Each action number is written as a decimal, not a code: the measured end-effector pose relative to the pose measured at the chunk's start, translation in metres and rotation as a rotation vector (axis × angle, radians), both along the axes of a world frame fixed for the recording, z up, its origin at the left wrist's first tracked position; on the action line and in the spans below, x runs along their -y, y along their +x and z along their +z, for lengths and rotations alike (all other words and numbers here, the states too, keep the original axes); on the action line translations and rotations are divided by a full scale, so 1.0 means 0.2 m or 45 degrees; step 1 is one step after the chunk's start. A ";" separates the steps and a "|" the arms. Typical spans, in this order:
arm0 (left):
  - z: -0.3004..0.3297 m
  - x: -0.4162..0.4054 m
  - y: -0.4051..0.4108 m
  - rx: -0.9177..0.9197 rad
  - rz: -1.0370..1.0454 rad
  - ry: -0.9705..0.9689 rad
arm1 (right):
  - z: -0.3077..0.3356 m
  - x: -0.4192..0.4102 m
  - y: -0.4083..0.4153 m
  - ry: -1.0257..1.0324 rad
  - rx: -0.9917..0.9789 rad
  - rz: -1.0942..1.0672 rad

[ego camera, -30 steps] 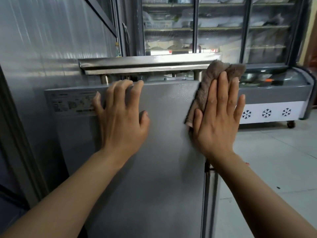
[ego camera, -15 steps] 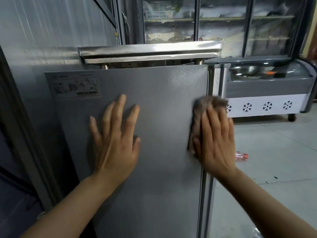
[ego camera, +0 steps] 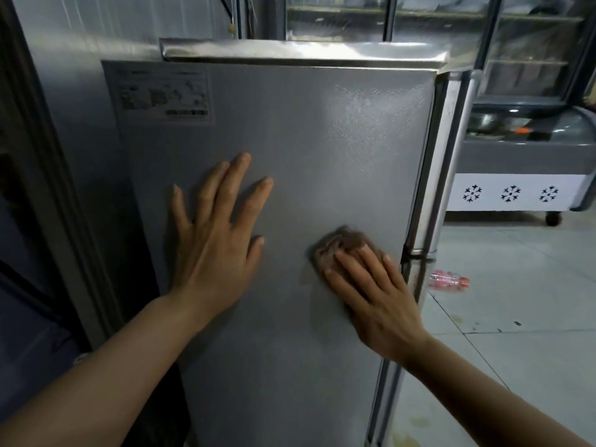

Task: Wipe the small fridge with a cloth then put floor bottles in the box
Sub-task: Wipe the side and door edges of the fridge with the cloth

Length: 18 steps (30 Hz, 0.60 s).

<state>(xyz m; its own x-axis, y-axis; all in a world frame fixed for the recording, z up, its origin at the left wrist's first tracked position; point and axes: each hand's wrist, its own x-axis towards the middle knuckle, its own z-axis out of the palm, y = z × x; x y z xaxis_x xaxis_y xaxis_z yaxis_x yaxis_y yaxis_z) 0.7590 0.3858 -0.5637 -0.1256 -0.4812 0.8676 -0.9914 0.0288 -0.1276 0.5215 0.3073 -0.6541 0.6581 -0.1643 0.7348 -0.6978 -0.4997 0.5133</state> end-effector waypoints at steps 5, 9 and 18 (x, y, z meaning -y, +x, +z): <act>-0.13 -0.11 0.20 -0.104 0.164 0.001 | 0.55 0.09 0.13 -0.145 0.442 0.102; -0.16 -0.13 0.30 -0.068 0.150 0.029 | 0.48 0.05 0.31 -0.132 0.462 0.103; -0.16 -0.16 0.33 -0.081 0.111 0.074 | 0.09 -0.05 0.37 -0.099 -0.192 0.183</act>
